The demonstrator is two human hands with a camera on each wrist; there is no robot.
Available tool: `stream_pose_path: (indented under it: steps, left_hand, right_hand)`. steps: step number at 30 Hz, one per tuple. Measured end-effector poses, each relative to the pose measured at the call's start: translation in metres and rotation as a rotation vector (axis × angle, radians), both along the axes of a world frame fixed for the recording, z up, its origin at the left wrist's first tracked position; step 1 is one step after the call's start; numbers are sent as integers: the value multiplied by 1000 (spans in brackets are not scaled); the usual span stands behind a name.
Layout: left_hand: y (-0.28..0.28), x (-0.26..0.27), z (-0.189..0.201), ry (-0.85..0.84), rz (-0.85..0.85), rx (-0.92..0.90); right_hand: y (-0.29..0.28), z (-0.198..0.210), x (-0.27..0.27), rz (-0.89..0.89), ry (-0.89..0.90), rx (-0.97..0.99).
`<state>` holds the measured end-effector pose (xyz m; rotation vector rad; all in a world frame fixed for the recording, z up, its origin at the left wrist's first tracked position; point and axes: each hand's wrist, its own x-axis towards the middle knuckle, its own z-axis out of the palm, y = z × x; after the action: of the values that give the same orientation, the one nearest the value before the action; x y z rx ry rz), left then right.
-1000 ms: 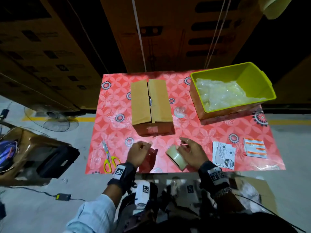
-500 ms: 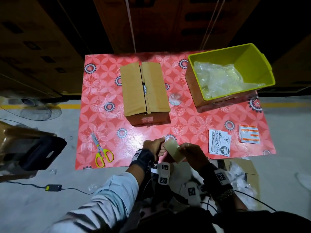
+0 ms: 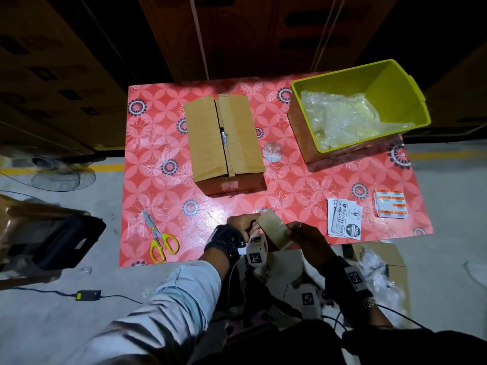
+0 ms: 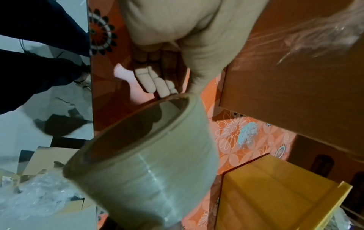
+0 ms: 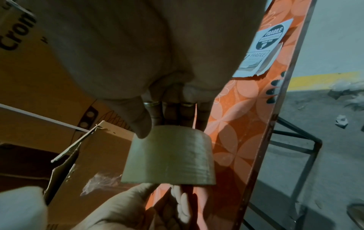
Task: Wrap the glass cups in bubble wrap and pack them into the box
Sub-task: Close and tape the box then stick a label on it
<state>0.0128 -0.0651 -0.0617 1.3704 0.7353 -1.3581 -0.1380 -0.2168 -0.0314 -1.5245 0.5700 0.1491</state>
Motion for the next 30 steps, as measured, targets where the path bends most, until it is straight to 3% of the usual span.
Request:
stream_pose_path:
  steps: [4,7,10,14,16,22,30]
  left_hand:
    - [5,5,17,11,-28,-132]
    - [7,5,17,-47,65,-186]
    - [12,-3,22,-219,134,-157]
    - [20,-16,35,-701,-33,-11]
    - [24,-19,43,-829,-19,10]
    - [25,-13,104,-1027,226,-116]
    - [35,30,169,-1092,260,-249]
  right_hand:
    - [-5,8,-3,38,7,75]
    - [-9,9,-7,31,-21,130]
    - [-9,19,-7,13,-42,196]
    - [-8,38,-7,35,-56,186]
    - [-6,46,-7,58,-69,169]
    - [-2,82,-7,160,-211,26]
    - [30,128,30,240,-357,-339]
